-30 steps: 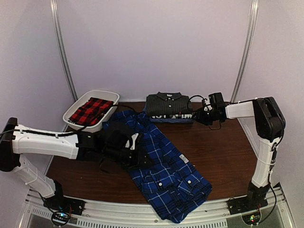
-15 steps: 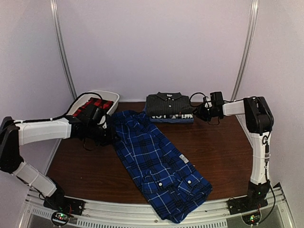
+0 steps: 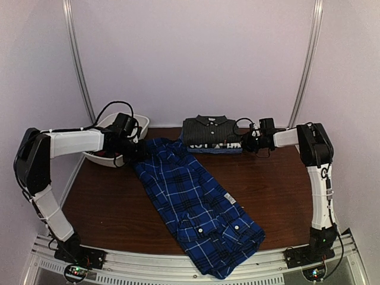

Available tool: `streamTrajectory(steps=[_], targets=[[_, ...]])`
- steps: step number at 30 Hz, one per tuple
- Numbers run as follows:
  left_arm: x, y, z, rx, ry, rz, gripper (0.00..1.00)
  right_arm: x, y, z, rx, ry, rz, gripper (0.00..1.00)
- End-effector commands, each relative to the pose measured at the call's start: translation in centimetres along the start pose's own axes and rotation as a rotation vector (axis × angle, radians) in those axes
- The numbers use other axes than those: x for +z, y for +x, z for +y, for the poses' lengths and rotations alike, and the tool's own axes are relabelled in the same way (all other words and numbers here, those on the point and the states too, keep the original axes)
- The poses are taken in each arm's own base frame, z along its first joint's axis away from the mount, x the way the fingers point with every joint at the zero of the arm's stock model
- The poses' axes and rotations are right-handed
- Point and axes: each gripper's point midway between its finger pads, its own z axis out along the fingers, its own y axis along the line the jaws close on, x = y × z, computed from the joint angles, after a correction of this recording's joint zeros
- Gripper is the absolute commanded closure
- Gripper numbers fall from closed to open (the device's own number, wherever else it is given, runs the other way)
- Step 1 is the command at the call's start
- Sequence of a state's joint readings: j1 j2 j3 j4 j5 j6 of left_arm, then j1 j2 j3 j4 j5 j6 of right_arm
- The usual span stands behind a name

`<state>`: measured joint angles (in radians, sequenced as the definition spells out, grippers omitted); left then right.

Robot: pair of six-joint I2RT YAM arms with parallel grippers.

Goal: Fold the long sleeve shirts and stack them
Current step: Move the square-folded shirt to the corner of the board, then rotate the rectangle-folded shirt at the center of the board.

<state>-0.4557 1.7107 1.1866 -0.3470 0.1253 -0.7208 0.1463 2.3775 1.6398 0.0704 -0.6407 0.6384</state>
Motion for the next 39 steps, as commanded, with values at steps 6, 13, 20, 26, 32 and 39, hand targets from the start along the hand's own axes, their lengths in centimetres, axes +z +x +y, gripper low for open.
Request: streamTrajectory(steps=[6,13,20,26,32,39], targets=[[3.1,-4.3,-0.4,0.064,-0.055,-0.053,0.70,0.8,0.3,-1.2,0.008,0.049,0.007,1.00],[6.7,-5.0,0.3,0.073,-0.110,-0.020,0.72,-3.7,-1.8,-4.7,0.066,0.149,-0.098,1.00],[8.7,-3.5,0.8,0.067,-0.136,0.018,0.72,-6.7,-1.9,-7.3,0.104,0.192,-0.119,1.00],[12.1,-2.7,0.8,0.088,-0.155,0.071,0.73,-11.3,-2.2,-11.1,0.157,0.258,-0.156,1.00],[15.6,-2.1,-1.3,0.133,-0.117,0.115,0.73,-15.6,-2.1,-13.1,0.204,0.308,-0.201,1.00],[20.5,-1.5,-8.6,0.243,0.121,0.172,0.73,-18.5,-0.4,-14.3,0.244,0.361,-0.229,1.00]])
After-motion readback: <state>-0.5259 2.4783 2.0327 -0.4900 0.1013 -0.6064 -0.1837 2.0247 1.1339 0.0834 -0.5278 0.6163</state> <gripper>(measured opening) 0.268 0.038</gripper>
